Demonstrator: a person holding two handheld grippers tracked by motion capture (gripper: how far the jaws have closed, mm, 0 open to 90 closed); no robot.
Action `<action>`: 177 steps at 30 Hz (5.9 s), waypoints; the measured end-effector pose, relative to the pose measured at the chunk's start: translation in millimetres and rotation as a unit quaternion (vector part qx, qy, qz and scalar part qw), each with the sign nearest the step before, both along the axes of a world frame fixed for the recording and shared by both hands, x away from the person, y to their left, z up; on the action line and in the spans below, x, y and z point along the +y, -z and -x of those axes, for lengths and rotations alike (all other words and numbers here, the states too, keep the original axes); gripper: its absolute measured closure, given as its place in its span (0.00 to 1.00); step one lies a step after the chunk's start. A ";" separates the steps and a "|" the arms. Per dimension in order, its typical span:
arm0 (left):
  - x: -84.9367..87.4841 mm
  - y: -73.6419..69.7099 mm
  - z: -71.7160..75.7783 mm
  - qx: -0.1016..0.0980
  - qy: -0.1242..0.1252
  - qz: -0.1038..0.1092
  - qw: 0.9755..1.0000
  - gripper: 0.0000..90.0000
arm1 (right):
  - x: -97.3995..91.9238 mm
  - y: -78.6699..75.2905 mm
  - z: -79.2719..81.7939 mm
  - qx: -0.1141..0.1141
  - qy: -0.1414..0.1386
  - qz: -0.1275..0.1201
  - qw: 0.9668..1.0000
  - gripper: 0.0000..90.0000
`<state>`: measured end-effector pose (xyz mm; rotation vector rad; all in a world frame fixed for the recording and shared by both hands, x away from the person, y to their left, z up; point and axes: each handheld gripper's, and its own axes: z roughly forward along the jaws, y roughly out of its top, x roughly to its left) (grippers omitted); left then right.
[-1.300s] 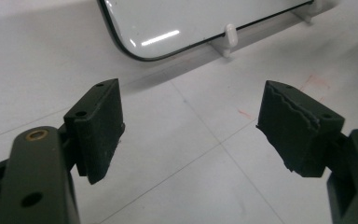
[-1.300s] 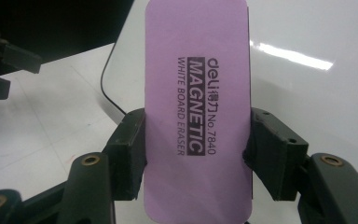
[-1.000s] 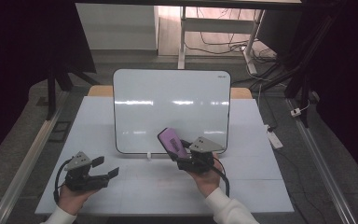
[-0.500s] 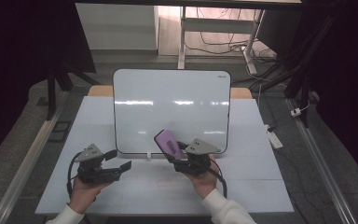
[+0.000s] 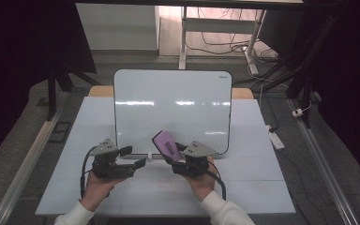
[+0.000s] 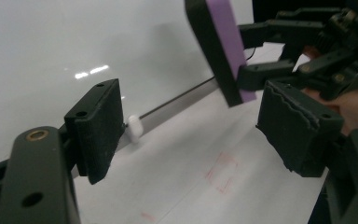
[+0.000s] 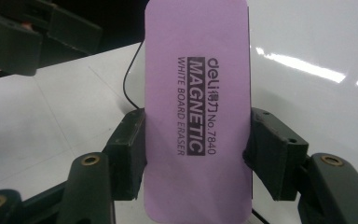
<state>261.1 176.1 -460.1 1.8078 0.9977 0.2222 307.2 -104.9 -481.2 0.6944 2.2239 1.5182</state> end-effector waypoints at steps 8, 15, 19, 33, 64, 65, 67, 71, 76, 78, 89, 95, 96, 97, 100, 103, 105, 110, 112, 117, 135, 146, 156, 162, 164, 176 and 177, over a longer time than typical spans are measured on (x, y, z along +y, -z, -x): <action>-17.9 -3.1 -12.5 0.003 0.012 0.011 1.000 0.30 | 3.3 2.6 1.7 -0.006 -0.002 0.000 1.000 0.45; -28.8 -3.7 -25.0 0.016 0.019 0.037 0.999 0.39 | 9.2 4.8 6.9 -0.019 -0.008 0.000 1.000 0.45; -31.4 -2.4 -28.2 0.021 0.015 0.043 0.999 0.47 | 10.7 4.4 10.2 -0.035 -0.003 -0.004 0.999 0.45; -30.9 -6.6 -29.4 0.034 0.011 0.057 0.998 0.70 | 16.9 7.3 11.4 -0.043 0.001 -0.006 0.999 0.44; 52.6 -30.0 -23.0 0.031 -0.116 -0.066 0.991 0.71 | -120.3 -2.7 1.0 -0.017 0.074 0.006 0.997 0.30; 52.2 -30.1 -23.4 0.033 -0.116 -0.070 0.990 0.71 | -125.3 -2.2 1.9 -0.016 0.078 0.007 0.997 0.30; 51.4 -30.4 -24.7 0.035 -0.119 -0.080 0.989 0.71 | -134.8 -1.1 4.4 -0.014 0.089 0.007 0.996 0.30; 49.8 -31.1 -29.5 0.055 -0.114 -0.104 0.986 0.71 | -151.0 0.5 9.4 -0.013 0.104 0.007 0.994 0.30; 47.6 -34.0 -35.3 0.063 -0.120 -0.132 0.982 0.71 | -163.2 1.7 11.3 -0.012 0.119 0.005 0.993 0.30; 45.4 -33.9 -39.7 0.063 -0.125 -0.140 0.980 0.71 | -164.8 2.0 11.2 -0.013 0.123 0.005 0.992 0.30; 27.5 -31.2 -61.5 0.048 -0.142 -0.128 0.980 0.70 | -163.5 4.2 10.1 -0.014 0.125 0.011 0.992 0.30; 16.6 -27.1 -66.9 0.035 -0.153 -0.139 0.978 0.70 | -165.0 4.2 9.9 -0.016 0.128 0.009 0.992 0.30; 15.8 -26.1 -67.2 0.034 -0.152 -0.139 0.978 0.70 | -165.2 4.4 9.7 -0.015 0.128 0.009 0.992 0.30; 15.6 -25.8 -67.3 0.033 -0.152 -0.137 0.978 0.69 | -165.4 4.5 9.5 -0.014 0.128 0.009 0.992 0.30; 15.2 -25.0 -67.3 0.030 -0.151 -0.137 0.979 0.69 | -165.9 4.7 9.0 -0.014 0.127 0.010 0.992 0.30; 13.6 -22.7 -67.5 0.025 -0.152 -0.135 0.979 0.66 | -165.6 4.3 9.4 -0.015 0.128 0.011 0.992 0.30; 12.2 -21.2 -67.9 0.022 -0.151 -0.135 0.979 0.64 | -165.5 4.2 9.4 -0.015 0.128 0.011 0.992 0.30; 11.2 -20.1 -67.8 0.015 -0.155 -0.135 0.978 0.62 | -166.4 5.3 8.3 -0.013 0.128 0.012 0.992 0.30; 11.2 -19.1 -67.9 0.013 -0.155 -0.134 0.979 0.60 | -166.2 5.3 8.5 -0.014 0.128 0.012 0.992 0.30; 11.9 -19.5 -66.6 0.003 -0.158 -0.128 0.979 0.56 | -164.4 4.0 9.6 -0.018 0.127 0.014 0.992 0.30; 37.6 -24.6 -26.8 -0.041 -0.074 -0.073 0.994 0.32 | -174.4 5.6 3.7 0.000 0.104 0.019 0.994 0.30; 61.5 3.9 10.7 -0.028 -0.048 -0.063 0.996 0.27 | -191.0 11.5 4.3 0.008 0.079 0.039 0.996 0.29; 76.4 39.6 27.1 0.003 -0.038 -0.078 0.996 0.25 | -202.5 24.3 2.0 0.017 0.071 0.070 0.995 0.28; 80.0 48.0 27.5 0.010 -0.038 -0.083 0.996 0.25 | -199.5 29.6 0.9 0.018 0.069 0.089 0.994 0.28; 79.9 47.9 27.2 0.010 -0.038 -0.083 0.996 0.25 | -198.1 30.4 0.8 0.017 0.066 0.088 0.994 0.28; 79.1 46.7 27.4 0.004 -0.036 -0.083 0.996 0.25 | -197.4 29.0 1.9 0.008 0.069 0.090 0.994 0.28; 79.2 46.7 27.4 0.004 -0.036 -0.082 0.996 0.25 | -197.3 28.9 2.0 0.008 0.069 0.090 0.994 0.28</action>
